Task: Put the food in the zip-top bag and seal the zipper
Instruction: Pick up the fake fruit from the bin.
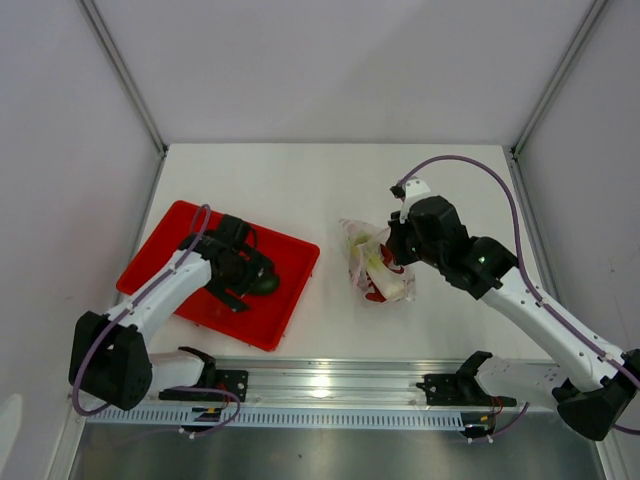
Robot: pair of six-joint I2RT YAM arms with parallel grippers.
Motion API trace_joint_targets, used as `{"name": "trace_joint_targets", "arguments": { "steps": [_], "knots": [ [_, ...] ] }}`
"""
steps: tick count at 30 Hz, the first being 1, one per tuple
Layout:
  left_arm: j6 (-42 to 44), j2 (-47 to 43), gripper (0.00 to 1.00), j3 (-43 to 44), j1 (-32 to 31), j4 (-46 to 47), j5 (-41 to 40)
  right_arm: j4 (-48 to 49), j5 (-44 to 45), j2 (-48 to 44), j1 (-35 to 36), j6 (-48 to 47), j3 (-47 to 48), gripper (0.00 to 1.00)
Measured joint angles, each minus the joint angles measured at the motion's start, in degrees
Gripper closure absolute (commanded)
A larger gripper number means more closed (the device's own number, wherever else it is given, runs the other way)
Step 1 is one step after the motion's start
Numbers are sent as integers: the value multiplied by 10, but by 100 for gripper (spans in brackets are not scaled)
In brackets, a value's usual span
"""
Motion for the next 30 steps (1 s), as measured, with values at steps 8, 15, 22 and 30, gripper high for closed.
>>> {"name": "trace_joint_targets", "arguments": {
  "steps": [8,15,22,30],
  "knots": [
    [-111,21,1,-15,11,36,29,-7,-1,-9,-1,0,0,100],
    [-152,57,1,-14,26,48,28,-13,-3,-19,-4,-1,0,100],
    [-176,97,1,-14,34,53,28,-13,-9,-19,-6,-2,0,100],
    [-186,131,3,-3,40,61,23,-13,-9,-20,-8,-5,0,100]
  ]
}}
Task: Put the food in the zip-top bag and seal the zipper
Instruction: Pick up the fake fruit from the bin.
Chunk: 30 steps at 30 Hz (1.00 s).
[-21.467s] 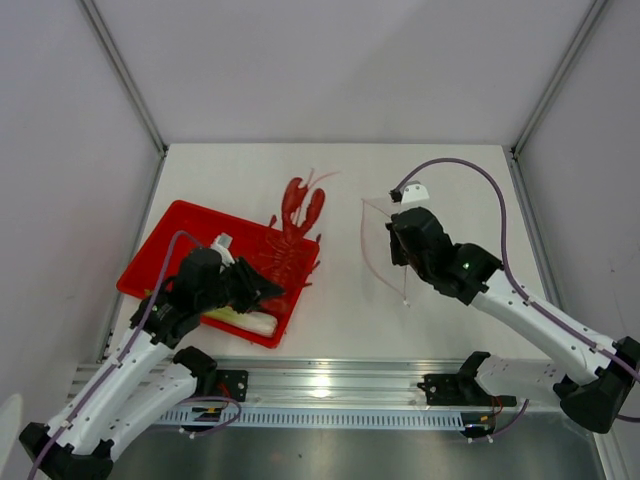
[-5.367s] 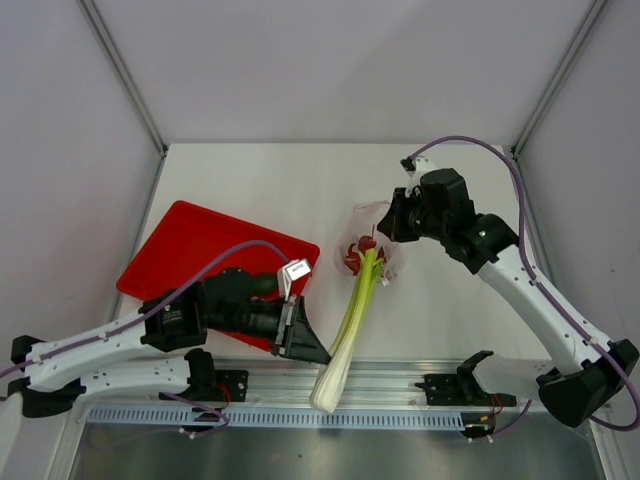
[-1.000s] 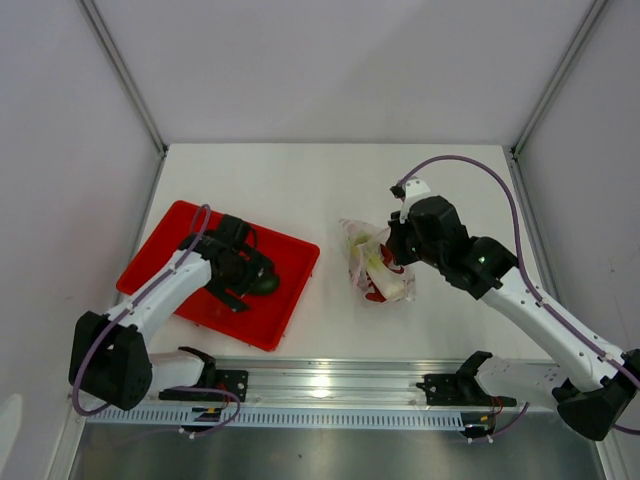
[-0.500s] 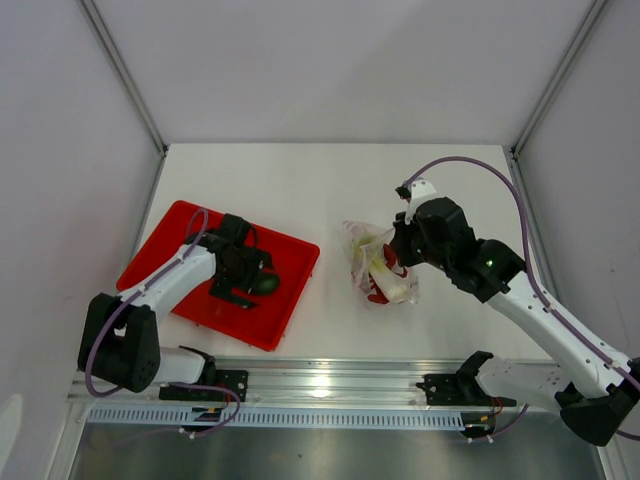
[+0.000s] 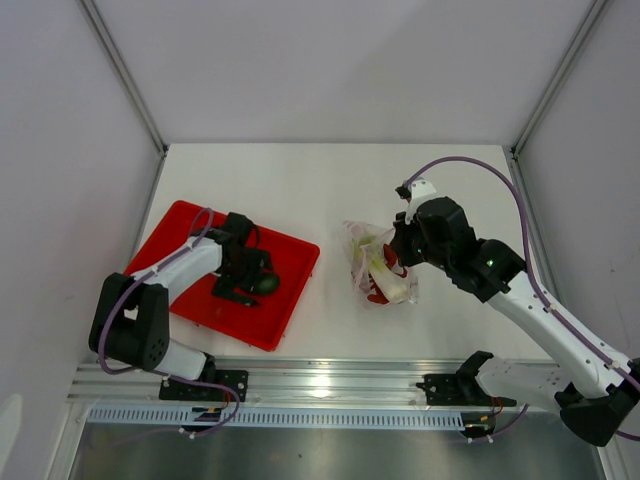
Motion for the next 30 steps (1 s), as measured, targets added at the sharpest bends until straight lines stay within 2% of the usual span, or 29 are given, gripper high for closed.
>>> {"name": "trace_joint_targets", "arguments": {
  "steps": [6,10,11,15,18,20,22,25,30],
  "knots": [
    [0,7,11,-3,0,18,-3,0,0,0,-1,-1,0,100],
    [0,7,23,-14,1,33,-9,0,0,0,-1,-1,0,100],
    [2,7,29,-17,1,37,-10,0,0,0,-1,-1,0,100],
    [10,6,40,-21,2,47,-10,0,0,-1,-1,0,0,100],
    [22,0,55,-21,2,47,-11,0,0,-1,-1,0,0,100],
    [36,-9,70,-21,2,44,-11,0,0,-1,-1,0,0,100],
    [53,-29,82,-21,2,38,-16,0,0,-1,-1,0,0,100],
    [86,-82,92,-19,1,29,-27,0,0,0,-1,1,0,100],
    [166,-215,96,1,-31,19,-57,0,0,0,-1,6,0,100]
  ]
}}
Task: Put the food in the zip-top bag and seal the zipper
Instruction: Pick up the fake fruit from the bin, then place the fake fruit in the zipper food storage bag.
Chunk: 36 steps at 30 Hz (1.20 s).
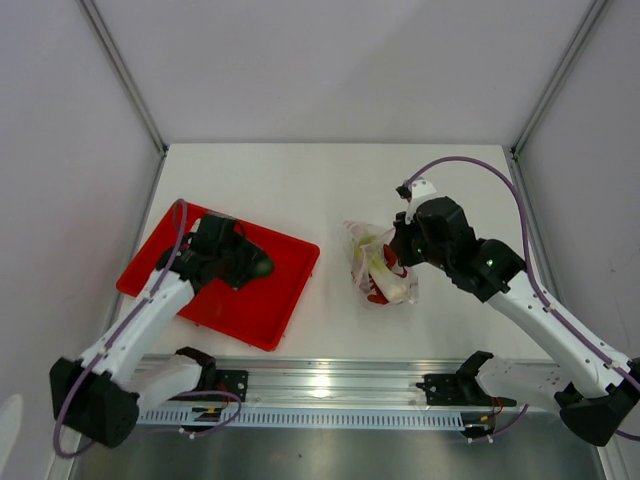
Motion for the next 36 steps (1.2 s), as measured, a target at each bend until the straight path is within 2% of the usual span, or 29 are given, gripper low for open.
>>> {"name": "trace_joint_targets", "arguments": {
  "steps": [5,10,15,19,26,30,36],
  "knots": [
    [105,-127,99,18,-82,50,-8,-7,-6,18,0,12,14,100],
    [216,-194,99,15,-156,193,66,-8,-18,33,0,25,32,100],
    [310,-141,99,37,-268,305,118,-17,-30,45,0,43,50,100],
    [352,-79,100,39,-315,363,156,-21,-40,49,0,52,64,100],
    [401,1,100,72,-359,389,185,-29,-51,48,-2,63,76,100],
    [413,27,94,93,-362,395,182,-33,-56,48,-2,64,76,100],
    [425,85,91,149,-363,352,153,-34,-62,48,-3,65,76,100]
  ]
}}
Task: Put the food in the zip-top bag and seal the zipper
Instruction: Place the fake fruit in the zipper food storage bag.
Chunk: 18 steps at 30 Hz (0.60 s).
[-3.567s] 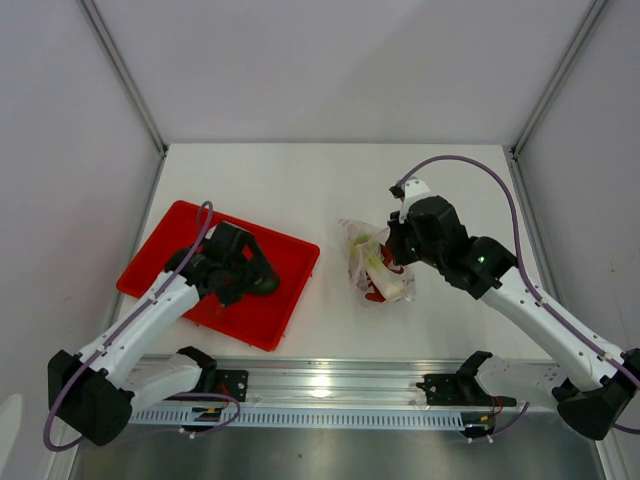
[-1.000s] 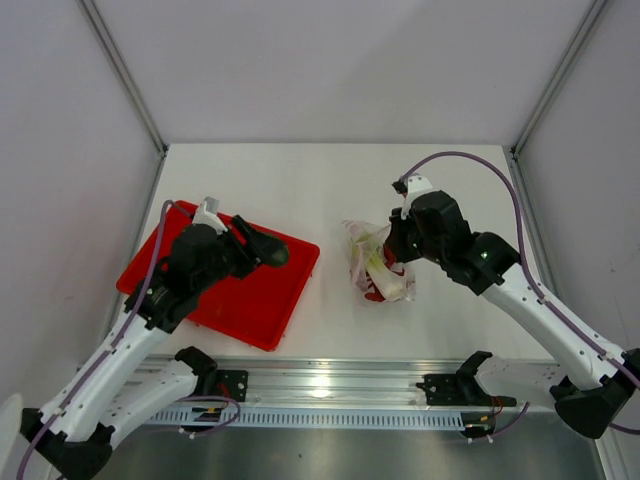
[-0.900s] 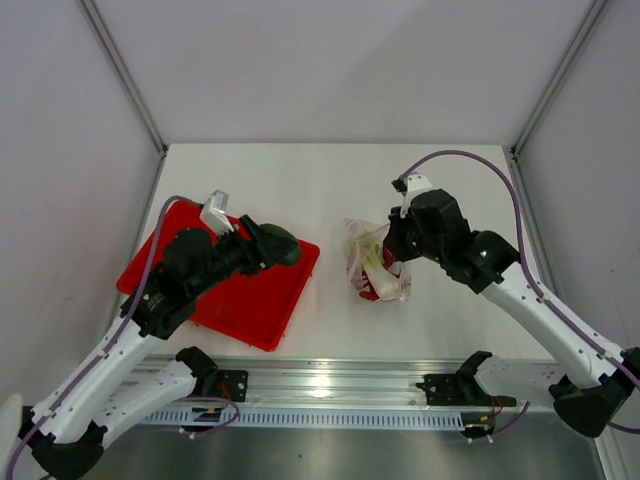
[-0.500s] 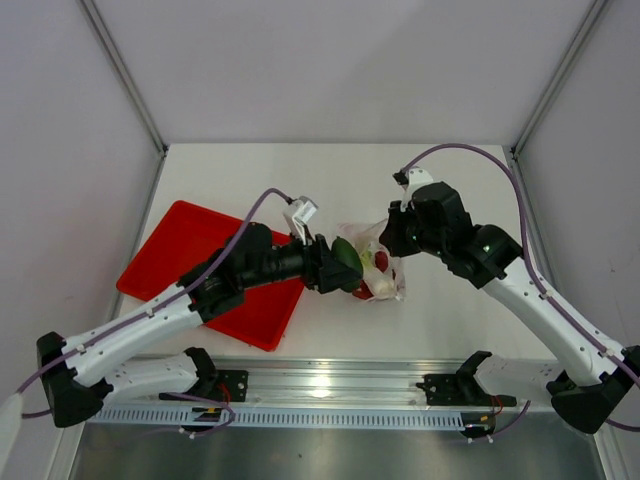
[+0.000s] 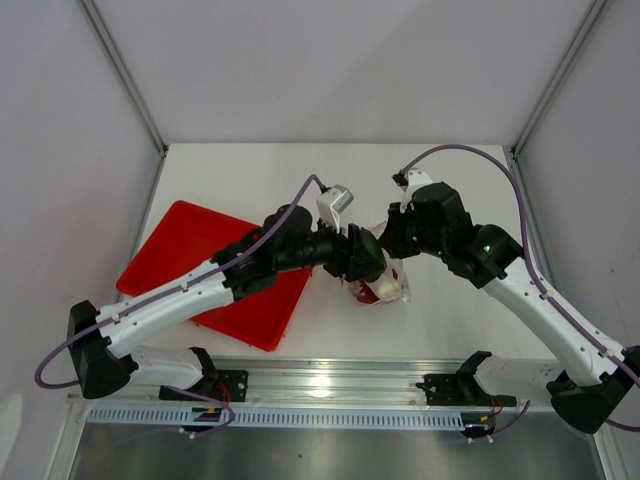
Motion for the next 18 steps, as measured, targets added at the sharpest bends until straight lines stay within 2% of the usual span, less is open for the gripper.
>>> {"name": "trace_joint_targets", "arguments": {
  "steps": [4,6,10,13,14,16,18],
  "knots": [
    [6,36,90,25,-2,-30,-22,0,-2,0,0,3,0,100],
    [11,44,84,30,-7,-43,-36,0,-3,0,0,5,0,100],
    [24,50,78,46,-25,-75,-79,0,-9,0,-1,8,0,100],
    [31,52,67,59,-38,-97,-127,0,-12,0,-1,9,0,100],
    [33,53,58,64,-40,-104,-139,0,-13,0,-2,9,0,100],
    [36,59,53,77,-46,-122,-166,0,-15,0,-2,9,0,100],
    [40,69,41,91,-50,-140,-188,0,-16,0,-3,10,0,100]
  ]
}}
